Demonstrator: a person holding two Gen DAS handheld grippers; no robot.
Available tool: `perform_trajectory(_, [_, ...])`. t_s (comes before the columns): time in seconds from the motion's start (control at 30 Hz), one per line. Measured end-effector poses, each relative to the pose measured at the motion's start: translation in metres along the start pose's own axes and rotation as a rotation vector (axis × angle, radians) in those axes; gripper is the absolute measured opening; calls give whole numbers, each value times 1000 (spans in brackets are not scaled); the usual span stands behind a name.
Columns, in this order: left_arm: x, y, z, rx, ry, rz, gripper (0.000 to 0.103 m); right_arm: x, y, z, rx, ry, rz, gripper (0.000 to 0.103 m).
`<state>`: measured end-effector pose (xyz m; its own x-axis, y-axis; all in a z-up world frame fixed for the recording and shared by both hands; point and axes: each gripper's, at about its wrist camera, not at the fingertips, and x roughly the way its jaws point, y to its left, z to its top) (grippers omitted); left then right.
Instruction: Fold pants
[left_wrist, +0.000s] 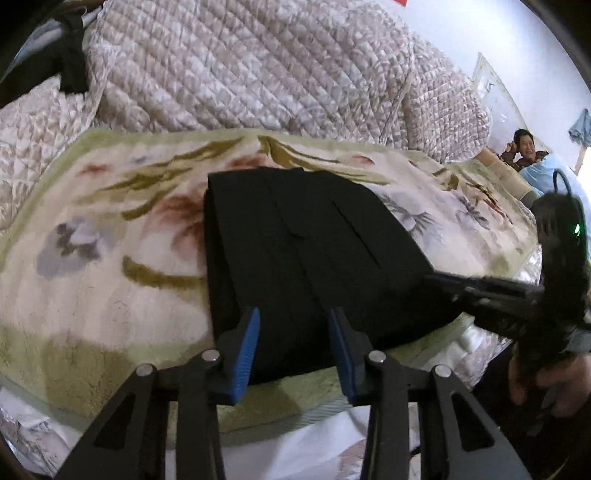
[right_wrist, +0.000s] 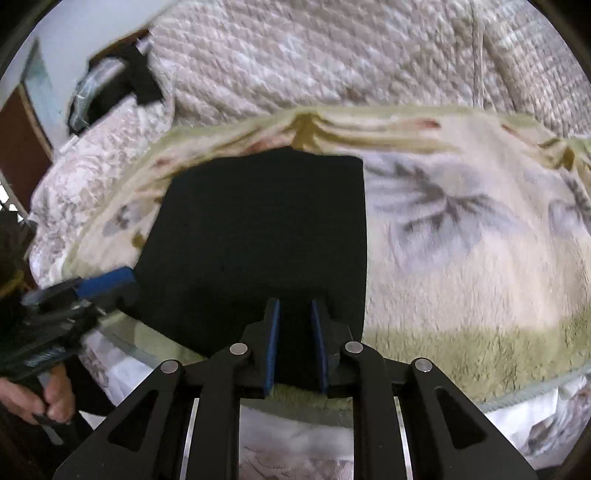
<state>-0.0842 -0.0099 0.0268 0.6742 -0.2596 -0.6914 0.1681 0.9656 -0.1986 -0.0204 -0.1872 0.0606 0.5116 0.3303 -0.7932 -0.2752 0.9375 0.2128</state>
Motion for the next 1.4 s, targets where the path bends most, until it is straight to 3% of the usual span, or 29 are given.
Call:
perform_trajectory(0.13, [-3,8,4,-32,18,3,41,-10,3,3,-13,-17,-9,19])
perform_trajectory(0.27, [-4,13,7,-43,43,20,40,-4,4,1,-26,26,-21,19])
perform_trajectory(0.43, [-7,14,33,-29,41,64,40,-16,-1,22,-10,-12,1,19])
perform_trajectory(0.47, [-6,15,39,-32,31,71,40,-18,-1,28,-18,-25,-6,23])
perform_trajectory(0.57, [0,18,54,-41,29,104,40,-19,-2,42,-16,-44,6,52])
perform_trajectory(0.97, [30,27,82,4,18,117,40,5,-10,75,-48,-34,2,53])
perform_trajectory(1.4, [52,40,70,-36,52,124,41,30,-12,67,-20,-4,23,53])
